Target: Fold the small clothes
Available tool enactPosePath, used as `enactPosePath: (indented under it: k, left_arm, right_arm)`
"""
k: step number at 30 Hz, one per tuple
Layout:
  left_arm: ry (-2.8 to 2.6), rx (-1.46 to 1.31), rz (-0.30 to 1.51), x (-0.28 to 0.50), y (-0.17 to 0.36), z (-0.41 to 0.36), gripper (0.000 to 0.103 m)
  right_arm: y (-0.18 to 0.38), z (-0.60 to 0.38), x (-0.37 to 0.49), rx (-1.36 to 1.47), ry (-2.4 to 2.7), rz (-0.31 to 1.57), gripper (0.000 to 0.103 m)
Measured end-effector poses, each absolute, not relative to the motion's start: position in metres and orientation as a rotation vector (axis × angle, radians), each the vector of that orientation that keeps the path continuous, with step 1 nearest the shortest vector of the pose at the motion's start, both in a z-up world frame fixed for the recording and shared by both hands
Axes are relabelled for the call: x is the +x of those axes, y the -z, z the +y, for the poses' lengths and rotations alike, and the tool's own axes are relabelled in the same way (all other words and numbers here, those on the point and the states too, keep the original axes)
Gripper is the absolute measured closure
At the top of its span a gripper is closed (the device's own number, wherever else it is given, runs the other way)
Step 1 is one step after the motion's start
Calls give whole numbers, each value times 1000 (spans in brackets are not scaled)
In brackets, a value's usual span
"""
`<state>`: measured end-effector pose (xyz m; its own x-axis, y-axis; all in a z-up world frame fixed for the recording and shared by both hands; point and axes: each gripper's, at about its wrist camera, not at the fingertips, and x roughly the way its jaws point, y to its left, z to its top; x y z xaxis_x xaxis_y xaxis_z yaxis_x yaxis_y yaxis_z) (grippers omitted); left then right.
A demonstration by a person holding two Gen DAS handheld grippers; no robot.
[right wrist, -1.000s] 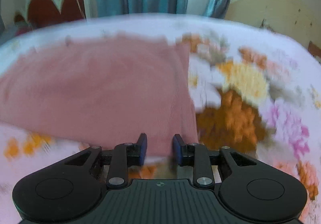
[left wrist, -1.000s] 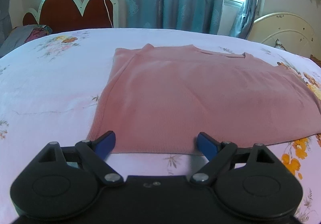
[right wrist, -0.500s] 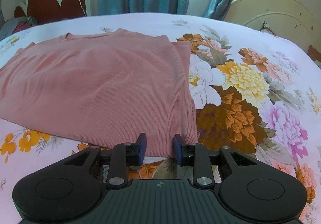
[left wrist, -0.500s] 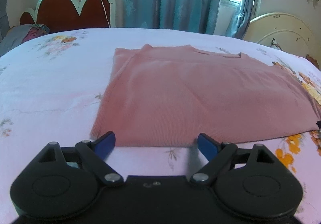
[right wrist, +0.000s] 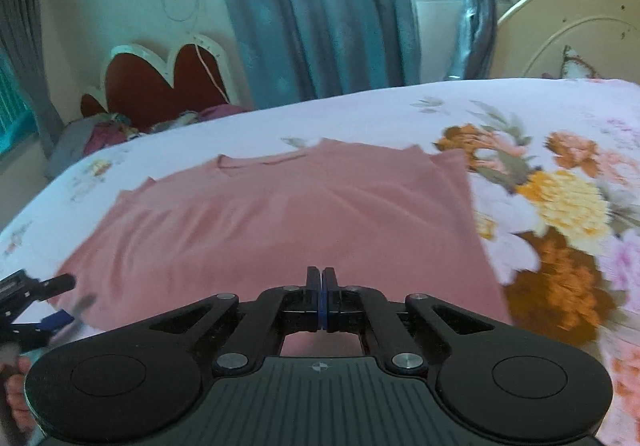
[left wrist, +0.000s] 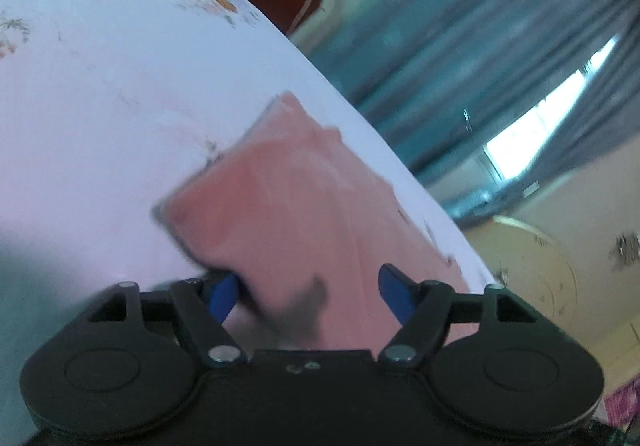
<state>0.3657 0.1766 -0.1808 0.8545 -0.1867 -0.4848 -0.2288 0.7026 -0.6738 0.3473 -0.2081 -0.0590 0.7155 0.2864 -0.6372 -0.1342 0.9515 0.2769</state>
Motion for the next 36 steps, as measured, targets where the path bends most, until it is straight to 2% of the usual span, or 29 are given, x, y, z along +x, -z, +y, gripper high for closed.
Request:
enactPosePath:
  k: [1, 3, 6, 8, 10, 11, 16, 21, 25, 31, 36]
  left_arm:
    - [-43, -815, 549, 373, 182, 179, 41]
    - [-80, -860, 524, 387, 188, 187, 55]
    - [-105, -913, 488, 403, 195, 196, 63]
    - [-104, -916, 489, 413, 195, 198, 65]
    - [-98, -924, 499, 420, 196, 200, 78]
    - [-97, -934, 517, 424, 199, 202, 94]
    - [-61, -933, 448, 404, 186, 201, 95]
    - [-99, -928, 528, 406, 195, 200, 95]
    - [-36, -862, 482, 406, 166, 183, 95]
    - [190, -608, 465, 421, 94, 86, 95]
    - [404, -497, 518, 433, 65, -29, 95]
  right_arm:
    - [61, -201, 356, 222, -245, 748, 103]
    - [65, -185, 372, 230, -271, 759, 103]
    - [75, -163, 401, 245, -316, 787, 103]
    - [81, -147, 416, 244, -339, 801, 103]
    - [87, -132, 430, 240, -354, 816, 103]
    - [91, -127, 436, 243, -358, 826, 103]
    - [95, -116, 449, 262, -391, 828, 103]
    - [114, -113, 460, 254, -343, 899, 103]
    - [114, -118, 463, 261, -364, 914, 103]
    - [91, -159, 447, 362, -345, 837, 103]
    - [72, -261, 414, 517, -202, 747, 103]
